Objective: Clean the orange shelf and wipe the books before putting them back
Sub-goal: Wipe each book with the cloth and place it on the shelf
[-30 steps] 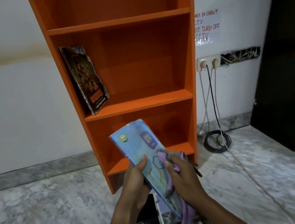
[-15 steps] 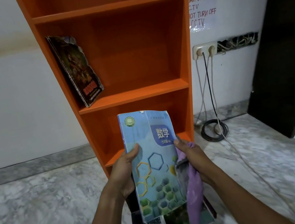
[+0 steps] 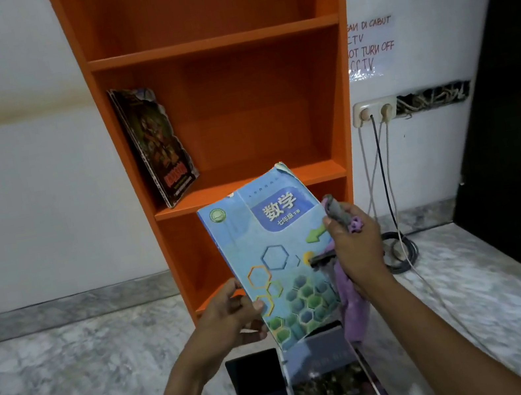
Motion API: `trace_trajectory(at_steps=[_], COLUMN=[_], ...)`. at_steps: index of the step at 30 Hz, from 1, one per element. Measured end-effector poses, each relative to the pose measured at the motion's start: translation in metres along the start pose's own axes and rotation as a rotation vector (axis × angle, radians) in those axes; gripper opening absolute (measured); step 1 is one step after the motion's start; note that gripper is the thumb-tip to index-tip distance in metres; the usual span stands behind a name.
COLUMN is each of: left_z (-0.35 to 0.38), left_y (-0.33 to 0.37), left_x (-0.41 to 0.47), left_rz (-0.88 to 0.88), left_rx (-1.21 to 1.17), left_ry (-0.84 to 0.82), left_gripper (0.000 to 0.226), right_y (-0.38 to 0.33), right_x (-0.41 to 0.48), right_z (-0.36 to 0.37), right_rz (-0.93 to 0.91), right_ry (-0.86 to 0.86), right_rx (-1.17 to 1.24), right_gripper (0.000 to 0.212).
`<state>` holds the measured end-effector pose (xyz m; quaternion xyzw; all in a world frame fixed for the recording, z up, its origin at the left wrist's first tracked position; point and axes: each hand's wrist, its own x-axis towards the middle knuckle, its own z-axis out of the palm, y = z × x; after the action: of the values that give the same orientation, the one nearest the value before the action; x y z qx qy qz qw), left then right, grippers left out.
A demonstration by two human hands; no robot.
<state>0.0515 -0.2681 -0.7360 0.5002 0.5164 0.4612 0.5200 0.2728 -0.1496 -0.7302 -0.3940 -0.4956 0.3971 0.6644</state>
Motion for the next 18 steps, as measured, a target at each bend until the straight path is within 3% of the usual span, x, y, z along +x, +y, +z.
trace_trajectory(at_steps=[5, 9, 14, 18], left_z=[0.000, -0.020, -0.051, -0.080], left_y=[0.018, 0.069, 0.122, 0.141], left_x=[0.022, 0.043, 0.067, 0.094], left_rz=[0.289, 0.462, 0.542, 0.566], left_rx=[0.164, 0.322, 0.532, 0.586], left_ry=[0.263, 0.342, 0.447, 0.623], left_gripper=[0.012, 0.016, 0.013, 0.021], right_y=[-0.024, -0.038, -0.038, -0.028], right_x=[0.025, 0.047, 0.064, 0.088], right_z=[0.015, 0.040, 0.089, 0.150], right_rz=[-0.114, -0.245, -0.334, -0.242], right_ry=[-0.041, 0.055, 0.131, -0.041], right_rx=[-0.082, -0.200, -0.293, -0.267], right_gripper=[0.014, 0.021, 0.019, 0.041])
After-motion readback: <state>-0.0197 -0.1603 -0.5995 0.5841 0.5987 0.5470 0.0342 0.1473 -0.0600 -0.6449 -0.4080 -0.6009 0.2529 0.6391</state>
